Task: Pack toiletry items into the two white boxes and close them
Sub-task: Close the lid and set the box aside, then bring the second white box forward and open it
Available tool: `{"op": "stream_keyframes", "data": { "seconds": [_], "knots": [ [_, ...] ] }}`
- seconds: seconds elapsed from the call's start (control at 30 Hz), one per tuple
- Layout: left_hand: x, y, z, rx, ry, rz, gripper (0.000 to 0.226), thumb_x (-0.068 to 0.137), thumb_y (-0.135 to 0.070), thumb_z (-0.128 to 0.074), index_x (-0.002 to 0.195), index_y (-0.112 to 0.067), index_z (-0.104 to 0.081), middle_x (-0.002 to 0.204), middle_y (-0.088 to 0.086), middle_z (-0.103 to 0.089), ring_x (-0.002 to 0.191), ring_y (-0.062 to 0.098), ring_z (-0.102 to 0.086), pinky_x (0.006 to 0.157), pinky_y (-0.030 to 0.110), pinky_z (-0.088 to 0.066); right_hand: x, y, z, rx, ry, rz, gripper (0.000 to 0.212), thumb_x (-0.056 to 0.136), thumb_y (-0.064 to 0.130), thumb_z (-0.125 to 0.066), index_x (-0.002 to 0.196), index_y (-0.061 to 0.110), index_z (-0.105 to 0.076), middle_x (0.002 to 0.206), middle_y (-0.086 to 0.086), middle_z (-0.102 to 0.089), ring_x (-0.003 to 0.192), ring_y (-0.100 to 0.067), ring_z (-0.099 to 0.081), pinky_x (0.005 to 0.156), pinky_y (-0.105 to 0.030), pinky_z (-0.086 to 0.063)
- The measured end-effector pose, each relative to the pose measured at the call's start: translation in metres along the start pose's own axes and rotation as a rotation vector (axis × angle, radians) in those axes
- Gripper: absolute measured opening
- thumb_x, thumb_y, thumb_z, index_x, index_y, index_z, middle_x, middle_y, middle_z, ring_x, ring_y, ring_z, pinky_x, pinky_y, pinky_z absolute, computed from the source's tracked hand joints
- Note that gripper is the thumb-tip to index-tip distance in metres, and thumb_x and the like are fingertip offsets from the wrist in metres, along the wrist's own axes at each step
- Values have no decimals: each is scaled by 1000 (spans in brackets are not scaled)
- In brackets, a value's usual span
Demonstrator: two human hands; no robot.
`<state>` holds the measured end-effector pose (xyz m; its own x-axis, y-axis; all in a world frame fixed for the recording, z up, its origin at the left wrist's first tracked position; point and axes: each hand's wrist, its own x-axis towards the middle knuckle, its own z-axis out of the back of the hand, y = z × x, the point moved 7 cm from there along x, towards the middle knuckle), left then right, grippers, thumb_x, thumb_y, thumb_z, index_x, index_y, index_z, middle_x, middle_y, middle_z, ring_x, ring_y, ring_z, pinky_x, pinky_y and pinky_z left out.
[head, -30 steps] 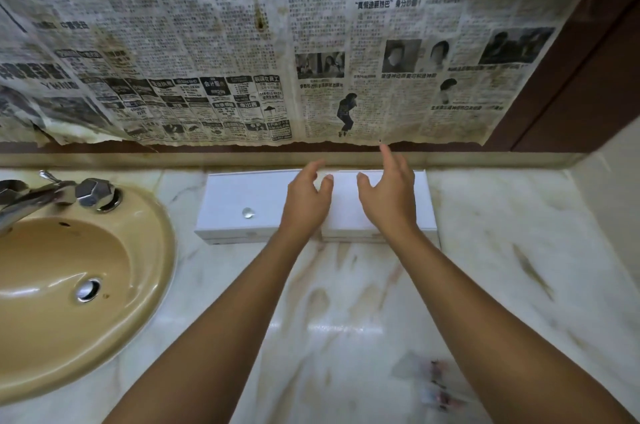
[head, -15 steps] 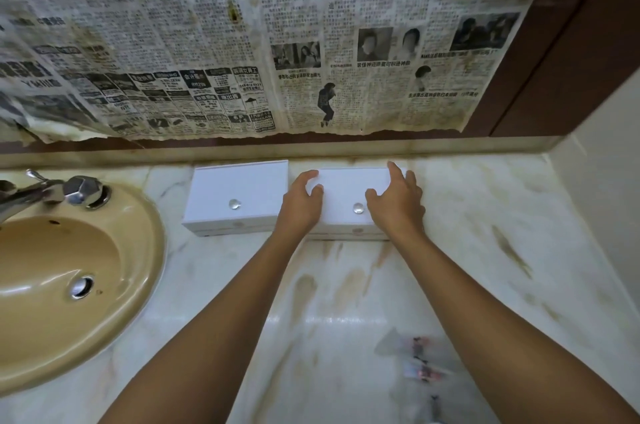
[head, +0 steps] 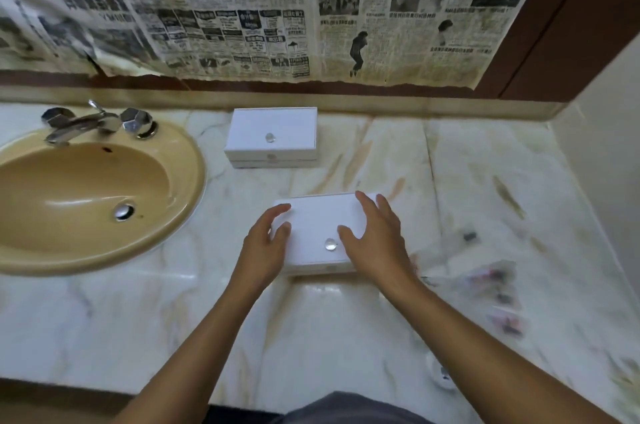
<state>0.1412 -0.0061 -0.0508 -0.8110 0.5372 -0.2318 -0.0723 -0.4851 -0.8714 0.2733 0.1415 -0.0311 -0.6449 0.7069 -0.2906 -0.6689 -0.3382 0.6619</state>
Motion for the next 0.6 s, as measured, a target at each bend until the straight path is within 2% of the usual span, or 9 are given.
{"op": "stream_keyframes", "data": {
  "seconds": [0.17,0.33,0.5,0.6],
  "knots": [
    [-20,18,32,-32,-82,-22,32,101,-18,-47,130,-28,-58,139,-13,-52,127,8,-46,103,23,-35,-18,17,-23,6,55,80,63,94,34,-52,149,30,-22,160,4,-6,145,-18,-7,115,-38,-24],
    [-30,32,40,-40,-86,21,32,102,-18,-46,131,-29,-58,140,-14,-49,121,3,-43,99,20,-32,-29,18,-38,-11,98,88,62,94,35,-52,149,29,-23,159,3,-7,145,-19,-8,113,-38,-24],
    [-34,42,40,-47,-86,39,33,102,-16,-46,130,-27,-58,136,-15,-50,123,5,-44,97,18,-32,-31,15,-47,-31,119,86,61,94,34,-53,148,27,-25,159,1,-8,145,-20,-9,113,-37,-26],
    [-35,44,41,-50,-77,53,34,102,-19,-45,134,-27,-55,140,-14,-47,118,2,-43,95,19,-33,-32,16,-48,-147,90,100,58,94,37,-51,147,28,-28,159,-1,-9,145,-23,-8,115,-42,-21]
  ]
}}
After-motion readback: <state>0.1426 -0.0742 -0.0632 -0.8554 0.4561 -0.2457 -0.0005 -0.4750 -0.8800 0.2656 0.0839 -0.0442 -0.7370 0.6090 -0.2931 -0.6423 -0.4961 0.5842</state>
